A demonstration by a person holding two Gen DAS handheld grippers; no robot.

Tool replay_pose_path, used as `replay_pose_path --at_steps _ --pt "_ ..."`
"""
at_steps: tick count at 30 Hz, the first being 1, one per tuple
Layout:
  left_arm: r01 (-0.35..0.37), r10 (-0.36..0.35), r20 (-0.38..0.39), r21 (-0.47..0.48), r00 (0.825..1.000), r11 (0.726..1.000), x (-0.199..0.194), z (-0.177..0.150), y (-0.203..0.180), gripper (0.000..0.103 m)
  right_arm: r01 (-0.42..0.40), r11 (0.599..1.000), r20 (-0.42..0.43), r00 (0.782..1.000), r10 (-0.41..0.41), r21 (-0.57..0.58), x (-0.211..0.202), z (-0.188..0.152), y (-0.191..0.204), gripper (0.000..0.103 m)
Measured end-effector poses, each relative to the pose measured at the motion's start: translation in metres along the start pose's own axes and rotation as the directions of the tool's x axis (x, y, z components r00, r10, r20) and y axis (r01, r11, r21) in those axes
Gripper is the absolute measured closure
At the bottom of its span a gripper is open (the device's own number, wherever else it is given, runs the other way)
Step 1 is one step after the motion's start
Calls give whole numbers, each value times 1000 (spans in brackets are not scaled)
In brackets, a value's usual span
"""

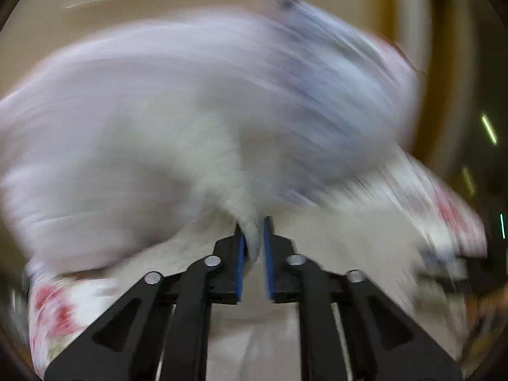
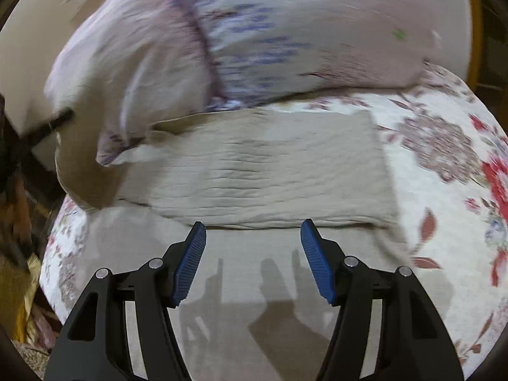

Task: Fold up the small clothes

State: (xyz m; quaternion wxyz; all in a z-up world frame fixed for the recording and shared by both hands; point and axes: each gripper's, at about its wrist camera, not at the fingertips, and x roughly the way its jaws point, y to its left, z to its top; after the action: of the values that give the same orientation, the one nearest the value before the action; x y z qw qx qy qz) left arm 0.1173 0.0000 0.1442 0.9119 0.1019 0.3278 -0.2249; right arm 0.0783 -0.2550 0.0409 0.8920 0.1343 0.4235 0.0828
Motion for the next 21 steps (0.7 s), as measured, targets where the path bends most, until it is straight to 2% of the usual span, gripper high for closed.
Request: replay_pose_path --at_steps 2,3,4,5,6,7,9,10,12,13,14,15,16,17,18,19,21 --pt "61 -47 -112 130 993 990 28 -15 -58 86 21 999 -9 1000 -21 44 -5 0 -20 39" --pt "55 -36 -128 151 991 987 30 -25 -67 84 31 997 -6 1000 -31 67 -12 -2 -32 39" --pt "29 -11 -141 127 990 991 26 -40 -66 72 44 996 -3 999 -44 83 -20 -5 -45 39" --pt "0 12 -153 77 988 997 22 -50 -56 49 55 994 -8 998 -55 96 -26 -8 -55 39" --pt "-34 36 -167 11 985 999 15 -61 -41 41 64 992 -20 998 -62 111 -31 -13 -66 39" --pt "-79 59 -190 -98 980 992 4 -81 -18 36 69 989 -37 997 -64 131 -35 -18 -76 39" --pt "-137 80 -243 -227 967 964 -15 -113 9 35 36 977 -106 994 -14 208 -43 -38 -103 39" --pt "-177 87 -283 -310 955 934 -26 -136 27 34 19 973 -130 991 12 230 -45 -45 -108 43" --pt "-212 71 -332 -410 941 887 -41 -170 46 34 -39 958 -189 977 96 284 -46 -64 -118 52" --pt "-223 63 -349 -440 935 870 -46 -181 49 35 -65 951 -213 968 134 303 -46 -72 -119 60" --pt "-224 41 -363 -481 931 848 -54 -195 50 36 -106 938 -251 948 196 330 -45 -85 -121 70" --pt "-210 7 -365 -518 931 829 -61 -207 49 37 -129 929 -273 934 232 348 -45 -94 -120 73" --pt "-185 -36 -363 -556 931 810 -67 -216 45 44 -150 919 -289 920 265 365 -47 -101 -120 80" --pt "-171 -56 -357 -574 933 800 -69 -220 39 48 -185 897 -306 896 322 402 -47 -111 -120 89" --pt "-154 -70 -340 -588 938 794 -78 -226 32 51 -218 866 -315 869 382 450 -47 -122 -121 92" --pt "-126 -109 -333 -610 937 782 -83 -232 28 63 -239 839 -324 843 429 488 -47 -131 -121 93" --pt "-89 -166 -312 -662 935 744 -94 -243 18 69 -272 805 -333 805 490 527 -46 -140 -120 94"
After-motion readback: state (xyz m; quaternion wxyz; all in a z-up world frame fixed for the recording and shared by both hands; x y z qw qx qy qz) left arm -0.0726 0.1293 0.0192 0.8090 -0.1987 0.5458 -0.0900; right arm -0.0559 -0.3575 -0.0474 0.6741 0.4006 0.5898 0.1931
